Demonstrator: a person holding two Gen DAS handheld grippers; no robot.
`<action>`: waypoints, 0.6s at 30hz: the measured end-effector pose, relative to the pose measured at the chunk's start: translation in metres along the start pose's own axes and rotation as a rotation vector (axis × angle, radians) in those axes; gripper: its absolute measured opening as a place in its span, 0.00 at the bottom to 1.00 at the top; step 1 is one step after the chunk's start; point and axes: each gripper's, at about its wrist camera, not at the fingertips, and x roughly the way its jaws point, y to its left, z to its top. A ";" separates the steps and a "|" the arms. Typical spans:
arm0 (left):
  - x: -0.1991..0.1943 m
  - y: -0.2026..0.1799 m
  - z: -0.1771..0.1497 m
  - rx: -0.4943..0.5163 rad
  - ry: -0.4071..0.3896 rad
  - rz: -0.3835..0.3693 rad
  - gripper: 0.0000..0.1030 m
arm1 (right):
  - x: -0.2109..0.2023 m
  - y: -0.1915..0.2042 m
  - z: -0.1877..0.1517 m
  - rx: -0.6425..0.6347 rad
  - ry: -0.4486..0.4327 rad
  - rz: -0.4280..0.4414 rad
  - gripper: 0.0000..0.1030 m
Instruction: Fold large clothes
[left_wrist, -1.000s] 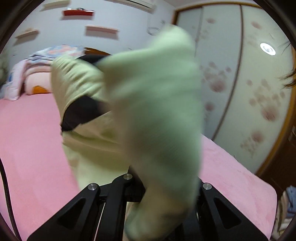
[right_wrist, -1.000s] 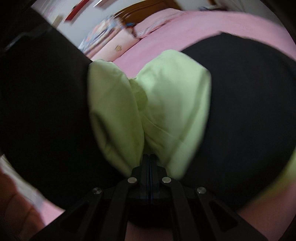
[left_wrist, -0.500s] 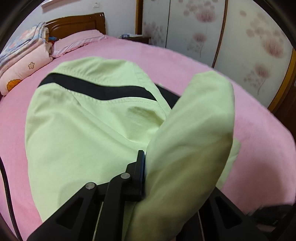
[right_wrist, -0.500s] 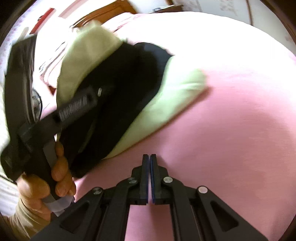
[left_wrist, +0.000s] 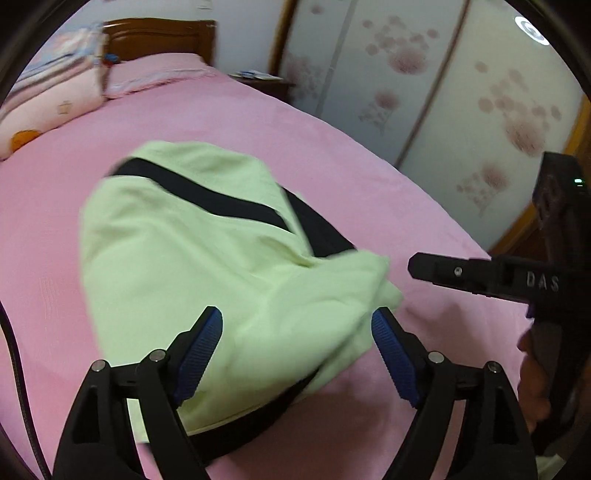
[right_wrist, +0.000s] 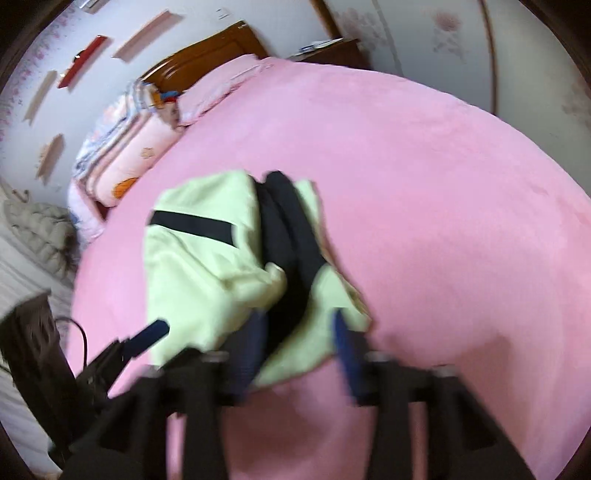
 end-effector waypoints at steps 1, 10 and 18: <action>-0.006 0.005 0.004 -0.015 -0.006 0.021 0.80 | 0.003 0.003 0.006 -0.005 0.014 0.012 0.58; 0.006 0.084 0.002 -0.186 0.026 0.258 0.80 | 0.076 0.024 0.040 0.010 0.308 0.063 0.58; 0.033 0.110 0.001 -0.226 0.057 0.291 0.80 | 0.119 0.032 0.048 -0.159 0.440 -0.003 0.32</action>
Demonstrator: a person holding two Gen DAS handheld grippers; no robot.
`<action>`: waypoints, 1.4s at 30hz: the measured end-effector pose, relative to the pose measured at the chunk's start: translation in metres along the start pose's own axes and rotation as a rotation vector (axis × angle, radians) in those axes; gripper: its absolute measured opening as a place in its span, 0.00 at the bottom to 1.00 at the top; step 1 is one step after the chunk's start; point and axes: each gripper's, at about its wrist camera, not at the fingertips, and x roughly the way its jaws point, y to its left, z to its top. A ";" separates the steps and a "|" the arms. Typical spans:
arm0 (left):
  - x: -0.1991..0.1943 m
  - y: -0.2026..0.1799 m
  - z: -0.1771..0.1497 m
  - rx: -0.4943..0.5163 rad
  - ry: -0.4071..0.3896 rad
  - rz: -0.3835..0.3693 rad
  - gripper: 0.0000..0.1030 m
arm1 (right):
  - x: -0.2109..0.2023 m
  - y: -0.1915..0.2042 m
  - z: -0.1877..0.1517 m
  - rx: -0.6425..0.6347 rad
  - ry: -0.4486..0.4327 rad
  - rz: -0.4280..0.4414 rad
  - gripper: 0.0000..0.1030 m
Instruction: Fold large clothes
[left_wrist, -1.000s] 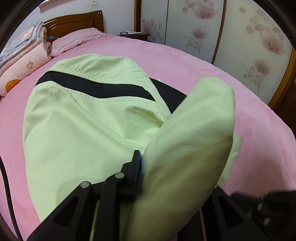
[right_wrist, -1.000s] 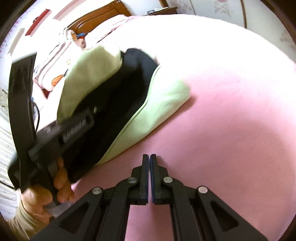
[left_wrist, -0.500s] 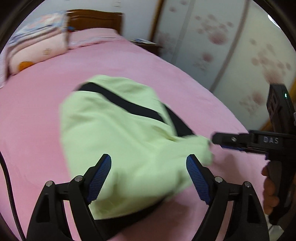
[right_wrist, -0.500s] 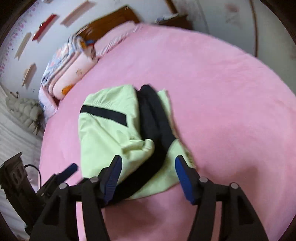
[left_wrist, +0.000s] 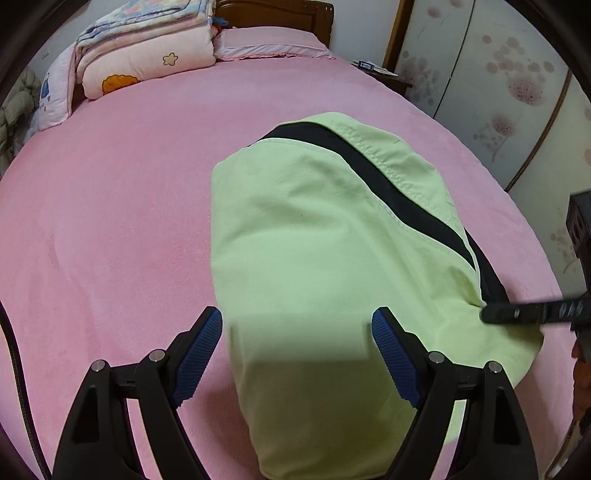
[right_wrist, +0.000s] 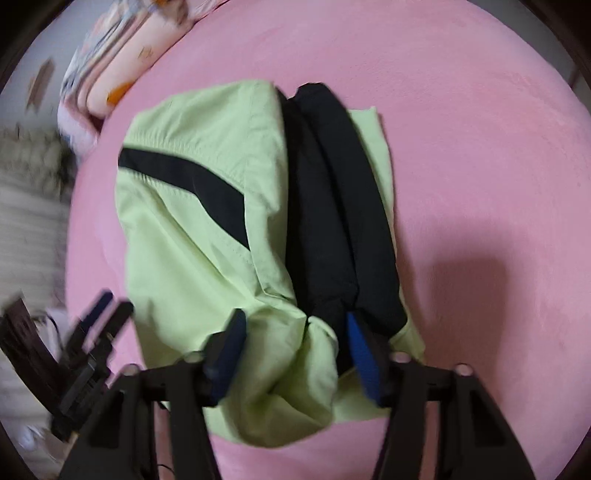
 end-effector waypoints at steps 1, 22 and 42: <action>-0.004 0.000 -0.003 0.000 0.000 0.001 0.80 | 0.002 0.002 -0.001 -0.028 0.001 -0.025 0.27; 0.018 -0.082 -0.052 0.325 -0.091 0.118 0.90 | 0.013 -0.033 -0.085 -0.216 -0.395 -0.147 0.14; 0.039 0.023 0.068 -0.066 0.008 -0.038 0.91 | -0.004 0.013 0.055 -0.156 -0.335 -0.140 0.58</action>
